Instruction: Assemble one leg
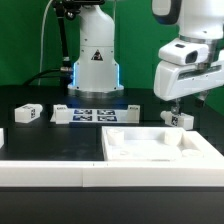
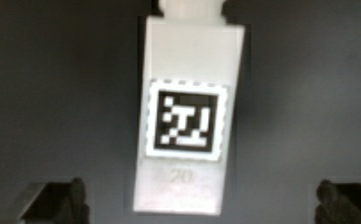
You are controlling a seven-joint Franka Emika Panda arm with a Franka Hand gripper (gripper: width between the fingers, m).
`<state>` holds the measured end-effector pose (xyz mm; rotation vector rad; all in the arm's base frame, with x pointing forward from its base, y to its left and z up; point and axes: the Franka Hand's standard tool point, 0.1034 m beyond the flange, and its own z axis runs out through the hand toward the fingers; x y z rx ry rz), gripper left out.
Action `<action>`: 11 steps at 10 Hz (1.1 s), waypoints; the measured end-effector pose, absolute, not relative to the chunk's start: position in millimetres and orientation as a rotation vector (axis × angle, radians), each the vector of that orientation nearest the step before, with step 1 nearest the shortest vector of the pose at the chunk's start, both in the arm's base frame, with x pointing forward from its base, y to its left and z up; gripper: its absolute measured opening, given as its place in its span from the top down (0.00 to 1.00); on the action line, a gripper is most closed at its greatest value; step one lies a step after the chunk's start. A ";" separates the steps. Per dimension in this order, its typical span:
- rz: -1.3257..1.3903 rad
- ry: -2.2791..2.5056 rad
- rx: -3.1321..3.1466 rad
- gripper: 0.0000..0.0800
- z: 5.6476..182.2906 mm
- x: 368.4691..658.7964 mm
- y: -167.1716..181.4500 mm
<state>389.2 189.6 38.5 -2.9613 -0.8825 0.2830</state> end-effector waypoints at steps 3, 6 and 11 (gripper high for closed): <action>0.555 -0.937 -2.963 0.19 37.2 388.4 185.4; 0.789 -0.997 -2.954 0.19 35.1 390.6 173.3; 1.221 -0.844 -2.938 0.19 14.1 382.2 182.9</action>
Offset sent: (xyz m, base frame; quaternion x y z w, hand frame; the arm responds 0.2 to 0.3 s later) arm 0.0104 -0.0228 -0.0039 -0.0631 -0.1739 -0.0152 0.9826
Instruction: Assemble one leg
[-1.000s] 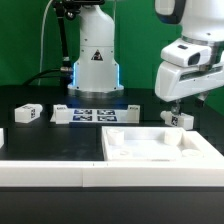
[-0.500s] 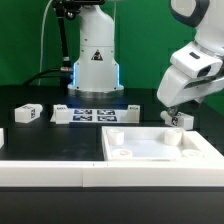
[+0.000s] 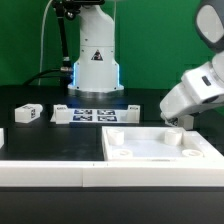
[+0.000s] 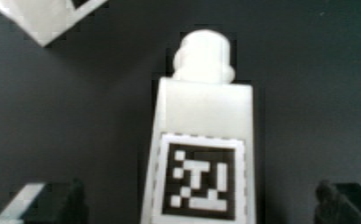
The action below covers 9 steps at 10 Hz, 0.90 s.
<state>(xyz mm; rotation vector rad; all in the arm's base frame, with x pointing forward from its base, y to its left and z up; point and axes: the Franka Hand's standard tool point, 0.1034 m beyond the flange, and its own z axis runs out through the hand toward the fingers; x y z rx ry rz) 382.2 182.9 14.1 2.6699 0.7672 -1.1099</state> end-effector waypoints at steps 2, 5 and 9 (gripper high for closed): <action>-1.161 0.750 2.646 0.19 12.2 384.5 182.4; -1.156 0.733 2.662 0.19 8.5 387.4 177.5; -1.147 0.731 2.666 0.64 7.8 388.4 178.2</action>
Offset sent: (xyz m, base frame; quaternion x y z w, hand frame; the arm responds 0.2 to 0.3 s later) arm 0.0040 -0.0032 -0.0153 0.0338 0.0110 0.0143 0.9993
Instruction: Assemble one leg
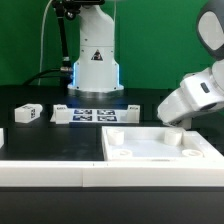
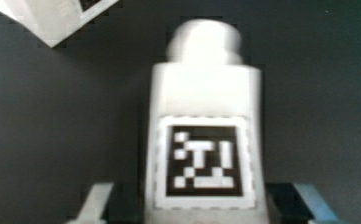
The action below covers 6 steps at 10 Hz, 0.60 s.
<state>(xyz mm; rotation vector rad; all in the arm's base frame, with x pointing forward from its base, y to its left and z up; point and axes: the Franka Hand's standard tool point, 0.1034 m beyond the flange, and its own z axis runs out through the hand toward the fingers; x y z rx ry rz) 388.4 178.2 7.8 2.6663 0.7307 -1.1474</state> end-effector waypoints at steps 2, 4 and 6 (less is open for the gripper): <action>-1.147 0.731 2.666 0.64 7.8 388.4 178.2; -1.149 0.747 2.667 0.64 8.5 388.8 177.9; -1.155 0.822 2.708 0.64 44.0 391.9 168.6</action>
Offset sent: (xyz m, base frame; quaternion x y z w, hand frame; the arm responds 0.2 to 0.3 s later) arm 0.0000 0.0000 0.0000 0.0000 0.0000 0.0000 1.0000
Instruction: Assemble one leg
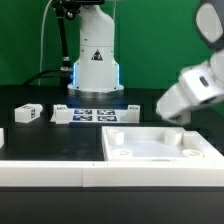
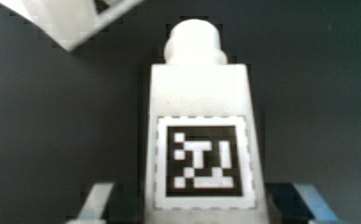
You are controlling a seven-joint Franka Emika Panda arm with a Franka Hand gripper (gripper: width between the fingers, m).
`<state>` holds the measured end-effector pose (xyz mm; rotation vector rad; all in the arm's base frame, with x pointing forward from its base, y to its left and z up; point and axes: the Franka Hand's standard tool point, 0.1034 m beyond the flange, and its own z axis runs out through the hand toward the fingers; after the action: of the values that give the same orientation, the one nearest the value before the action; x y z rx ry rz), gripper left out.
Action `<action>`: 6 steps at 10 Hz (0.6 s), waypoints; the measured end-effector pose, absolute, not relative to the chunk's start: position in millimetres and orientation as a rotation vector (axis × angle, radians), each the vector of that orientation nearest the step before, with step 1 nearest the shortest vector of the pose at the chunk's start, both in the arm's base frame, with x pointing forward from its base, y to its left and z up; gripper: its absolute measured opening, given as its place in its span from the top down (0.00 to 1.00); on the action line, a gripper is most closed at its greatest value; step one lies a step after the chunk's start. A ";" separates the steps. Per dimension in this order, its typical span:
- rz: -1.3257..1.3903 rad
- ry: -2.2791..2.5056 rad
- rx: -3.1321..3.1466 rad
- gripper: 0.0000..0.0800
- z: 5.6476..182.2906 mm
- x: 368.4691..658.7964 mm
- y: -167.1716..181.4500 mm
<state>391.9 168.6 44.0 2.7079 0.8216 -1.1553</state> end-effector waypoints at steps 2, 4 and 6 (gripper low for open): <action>-1.098 0.859 2.745 0.64 77.2 396.3 155.0; -1.068 0.864 2.760 0.64 89.6 395.1 147.5; -0.924 0.872 2.823 0.64 84.5 405.8 148.9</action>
Offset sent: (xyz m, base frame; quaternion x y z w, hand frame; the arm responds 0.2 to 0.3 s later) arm 0.0000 0.0000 0.0000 0.0000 0.0000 0.0000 1.0000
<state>405.8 148.9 84.5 2.8227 0.8722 -0.9243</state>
